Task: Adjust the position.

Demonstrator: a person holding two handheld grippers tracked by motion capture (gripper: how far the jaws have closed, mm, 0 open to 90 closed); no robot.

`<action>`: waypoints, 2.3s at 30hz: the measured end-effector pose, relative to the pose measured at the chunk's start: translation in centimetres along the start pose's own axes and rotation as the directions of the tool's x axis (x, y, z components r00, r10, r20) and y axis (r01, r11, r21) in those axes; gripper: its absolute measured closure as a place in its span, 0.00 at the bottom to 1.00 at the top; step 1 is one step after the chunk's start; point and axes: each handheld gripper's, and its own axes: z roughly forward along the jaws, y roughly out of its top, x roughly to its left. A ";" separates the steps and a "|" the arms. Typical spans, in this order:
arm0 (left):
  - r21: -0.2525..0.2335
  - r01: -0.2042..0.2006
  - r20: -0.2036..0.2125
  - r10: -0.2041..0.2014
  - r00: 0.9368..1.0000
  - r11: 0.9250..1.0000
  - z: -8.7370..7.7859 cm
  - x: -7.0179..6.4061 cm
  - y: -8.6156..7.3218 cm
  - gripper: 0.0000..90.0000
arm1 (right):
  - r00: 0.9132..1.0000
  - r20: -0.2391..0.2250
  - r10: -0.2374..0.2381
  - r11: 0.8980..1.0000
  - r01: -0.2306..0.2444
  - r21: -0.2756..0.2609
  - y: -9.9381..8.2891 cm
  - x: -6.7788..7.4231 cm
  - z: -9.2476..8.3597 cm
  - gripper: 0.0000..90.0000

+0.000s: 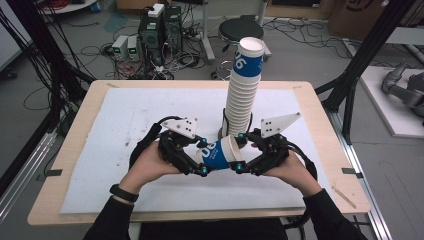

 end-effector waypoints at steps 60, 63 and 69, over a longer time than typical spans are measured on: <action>-0.035 0.008 0.000 -0.008 1.000 0.999 1.9 0.1 -0.3 0.33 | 0.999 -0.014 0.038 0.993 -0.039 -0.110 0.6 0.3 -0.2 0.28; -0.058 0.005 -0.002 -0.005 1.000 0.998 2.0 0.1 -0.3 0.33 | 0.999 -0.008 0.037 0.993 -0.037 -0.113 0.6 0.4 -0.2 0.26; -0.165 0.009 0.011 -0.008 1.000 0.986 2.0 0.2 -0.5 0.33 | 0.999 -0.012 0.046 0.984 -0.047 -0.170 0.7 0.5 -0.7 0.21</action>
